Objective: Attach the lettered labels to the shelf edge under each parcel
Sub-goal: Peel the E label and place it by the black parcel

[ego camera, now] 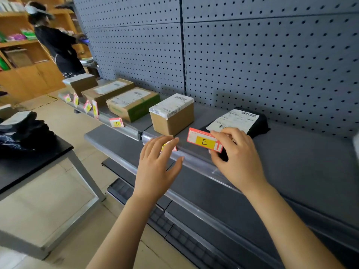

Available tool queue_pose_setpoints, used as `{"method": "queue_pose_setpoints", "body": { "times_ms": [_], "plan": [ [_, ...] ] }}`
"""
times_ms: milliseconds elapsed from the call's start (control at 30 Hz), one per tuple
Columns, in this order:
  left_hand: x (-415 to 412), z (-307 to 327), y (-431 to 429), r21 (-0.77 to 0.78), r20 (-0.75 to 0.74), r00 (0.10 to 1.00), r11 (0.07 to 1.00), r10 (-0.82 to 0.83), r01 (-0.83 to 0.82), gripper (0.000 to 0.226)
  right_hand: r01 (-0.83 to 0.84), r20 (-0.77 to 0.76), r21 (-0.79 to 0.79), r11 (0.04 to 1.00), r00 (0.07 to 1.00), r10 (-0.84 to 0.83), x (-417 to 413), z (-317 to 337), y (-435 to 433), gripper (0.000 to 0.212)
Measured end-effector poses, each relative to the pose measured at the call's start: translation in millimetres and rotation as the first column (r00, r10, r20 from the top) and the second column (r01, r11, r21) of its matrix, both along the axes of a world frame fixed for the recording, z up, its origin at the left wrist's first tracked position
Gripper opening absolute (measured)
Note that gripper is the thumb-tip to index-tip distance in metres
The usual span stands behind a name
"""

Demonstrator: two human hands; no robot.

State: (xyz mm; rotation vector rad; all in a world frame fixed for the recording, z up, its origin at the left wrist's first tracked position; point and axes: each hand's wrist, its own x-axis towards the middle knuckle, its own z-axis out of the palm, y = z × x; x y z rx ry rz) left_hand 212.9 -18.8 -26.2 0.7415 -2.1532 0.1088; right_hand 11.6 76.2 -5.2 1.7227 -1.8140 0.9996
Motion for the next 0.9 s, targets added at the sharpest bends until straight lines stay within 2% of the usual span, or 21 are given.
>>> {"method": "queue_pose_setpoints", "body": {
  "times_ms": [233,433,567,700,900],
  "plan": [
    [-16.7,-19.6,-38.4,-0.031,-0.009,0.963,0.963,-0.268,0.267,0.037,0.189,-0.008,-0.005,0.982,0.982,-0.189,8.4,-3.6,4.8,0.041],
    [-10.3,-23.0,-65.6,-0.056,-0.02,0.881,0.88,-0.473,0.471,0.035,0.391,0.031,-0.007,0.92,0.92,-0.391,40.5,-6.5,20.6,0.043],
    [-9.3,-35.6,-76.6,-0.108,0.028,0.793,0.787,-0.608,0.607,0.034,0.508,0.027,-0.003,0.861,0.861,-0.508,67.9,-13.2,31.7,0.044],
    [-17.9,-54.1,-80.0,-0.188,0.04,0.744,0.726,-0.667,0.661,0.038,0.584,0.023,0.023,0.811,0.811,-0.585,91.9,-17.4,44.9,0.045],
    [-36.4,-76.0,-88.5,-0.242,0.056,0.722,0.692,-0.69,0.68,0.046,0.637,-0.019,0.073,0.767,0.77,-0.638,105.1,-12.7,48.7,0.048]
  ]
}}
